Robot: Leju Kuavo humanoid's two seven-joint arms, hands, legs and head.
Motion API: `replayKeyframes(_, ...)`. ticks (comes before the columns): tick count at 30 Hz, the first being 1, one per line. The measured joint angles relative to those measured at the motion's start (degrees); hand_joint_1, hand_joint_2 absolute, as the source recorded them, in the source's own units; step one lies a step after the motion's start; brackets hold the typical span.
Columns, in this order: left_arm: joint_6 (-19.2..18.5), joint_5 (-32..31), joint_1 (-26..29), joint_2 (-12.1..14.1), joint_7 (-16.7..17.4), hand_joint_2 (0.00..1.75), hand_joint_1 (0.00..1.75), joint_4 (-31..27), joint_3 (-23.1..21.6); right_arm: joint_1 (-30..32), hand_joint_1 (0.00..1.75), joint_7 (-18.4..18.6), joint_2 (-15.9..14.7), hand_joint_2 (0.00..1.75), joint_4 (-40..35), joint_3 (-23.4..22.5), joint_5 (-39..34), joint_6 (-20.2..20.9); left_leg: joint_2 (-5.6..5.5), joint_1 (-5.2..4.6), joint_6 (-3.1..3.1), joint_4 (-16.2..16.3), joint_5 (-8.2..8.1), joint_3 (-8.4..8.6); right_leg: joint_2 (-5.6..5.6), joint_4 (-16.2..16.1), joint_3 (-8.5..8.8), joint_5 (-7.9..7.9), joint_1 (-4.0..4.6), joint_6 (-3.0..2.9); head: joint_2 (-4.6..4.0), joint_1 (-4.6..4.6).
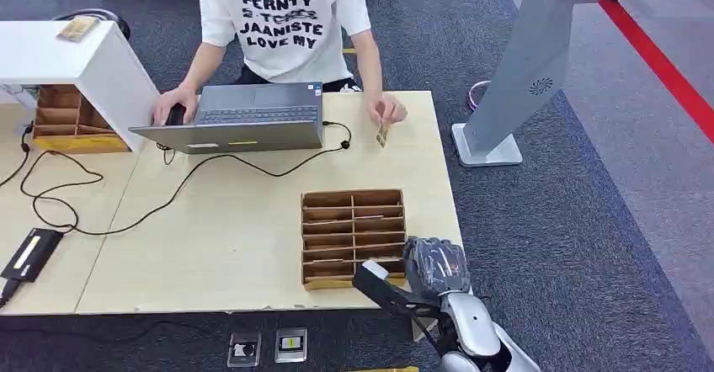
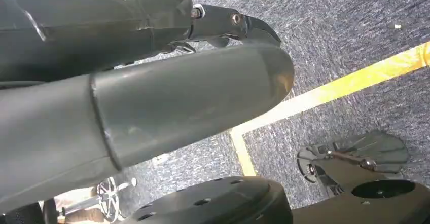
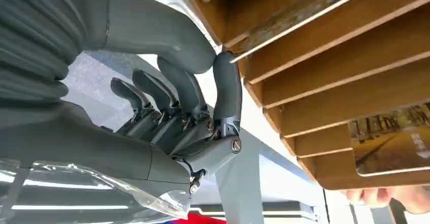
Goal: Pass the card to the sensor for recognition and then transmit it.
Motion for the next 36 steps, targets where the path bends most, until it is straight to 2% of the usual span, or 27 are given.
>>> replayKeyframes(1,0.00,0.00,-0.01,0.00,0.02,0.00,0.00,0.00,0.00,0.06,1.69,-0.02,0.00,1.75,0.00,-0.02,0.02,0.00,0.00,0.00,0.00,0.00,0.00,0.00,0.00,0.00,0.00,0.00,0.00,0.00,0.00,0.00)
replayKeyframes(3,0.00,-0.09,-0.05,0.00,0.00,0.00,0.00,0.00,0.00,0.16,1.62,-0.02,0.00,1.75,0.00,-0.11,0.04,0.00,0.00,0.00,0.00,0.00,0.00,0.00,0.00,0.00,0.00,0.00,0.00,0.00,0.00,0.00)
replayKeyframes(15,0.00,-0.44,-0.26,0.00,0.39,0.00,0.00,0.00,0.00,0.79,1.71,0.04,-0.09,1.75,-0.29,-1.66,1.44,-0.18,0.00,0.00,0.00,0.00,0.00,0.01,0.00,0.00,0.00,0.00,0.00,0.00,0.00,0.00)
replayKeyframes(21,0.00,-0.52,-0.24,0.00,0.39,0.00,0.00,0.00,0.00,1.05,1.71,1.24,-0.57,1.75,-4.87,-3.30,3.17,-0.24,0.00,0.00,0.00,0.00,0.00,0.01,0.01,0.00,0.00,0.00,0.00,0.00,0.00,0.00)
replayKeyframes(23,0.00,-0.52,-0.24,0.00,0.39,0.00,0.00,0.00,0.00,1.09,1.69,1.25,-0.79,1.75,-5.98,-3.41,3.21,-0.24,0.00,0.00,0.00,0.00,0.00,0.01,0.01,0.00,0.00,0.00,0.00,0.00,0.00,0.00)
replayKeyframes(24,0.00,-0.52,-0.24,0.00,0.39,0.00,0.00,0.00,0.00,1.14,1.75,1.25,-0.85,1.75,-6.55,-3.50,3.23,-0.24,0.00,0.00,0.00,0.00,0.00,0.01,0.01,0.00,0.00,0.00,0.00,0.00,0.00,0.00)
replayKeyframes(30,0.00,-0.50,-0.23,0.07,0.39,0.00,0.00,0.00,0.00,1.38,1.71,1.18,-1.11,1.75,-9.16,-4.31,3.78,-0.24,0.00,0.00,0.00,0.00,0.00,0.01,0.01,0.00,0.01,0.00,0.00,0.00,0.00,-0.02)
replayKeyframes(32,0.00,-0.46,-0.19,0.09,0.39,0.00,0.00,0.00,0.00,1.38,1.57,1.00,-1.14,1.75,-9.86,-4.42,4.02,-0.24,0.00,0.00,0.00,0.00,0.00,0.01,0.01,0.00,0.01,0.00,0.00,0.00,0.00,0.00)
replayKeyframes(33,0.00,-0.39,-0.18,0.09,0.39,0.00,0.00,0.00,0.00,1.38,1.57,0.87,-1.14,1.75,-10.27,-4.48,4.07,-0.22,0.00,0.00,0.00,0.00,0.00,0.01,0.01,0.00,0.01,0.00,0.00,0.00,0.00,0.00)
replayKeyframes(34,0.00,-0.39,-0.16,0.11,0.39,0.00,0.00,0.00,0.00,1.38,0.98,0.85,-1.14,1.75,-10.60,-4.52,4.11,-0.20,0.00,0.00,0.00,0.00,0.00,0.01,0.01,0.00,0.01,0.00,0.00,0.00,0.00,0.00)
replayKeyframes(35,0.00,-0.39,-0.14,0.11,0.39,0.00,0.00,0.00,0.00,1.38,0.12,0.81,-1.14,1.75,-11.04,-4.72,4.20,-0.15,0.00,0.00,0.00,0.00,0.00,0.01,0.01,0.00,0.00,0.00,0.00,0.00,0.00,0.00)
replayKeyframes(36,0.00,-0.39,-0.12,0.11,0.39,0.00,0.00,0.00,0.00,1.38,0.00,0.79,-1.14,1.75,-11.43,-4.90,4.24,-0.13,0.00,0.00,0.00,0.00,0.00,0.01,0.01,0.00,0.01,0.00,0.00,0.00,0.00,0.00)
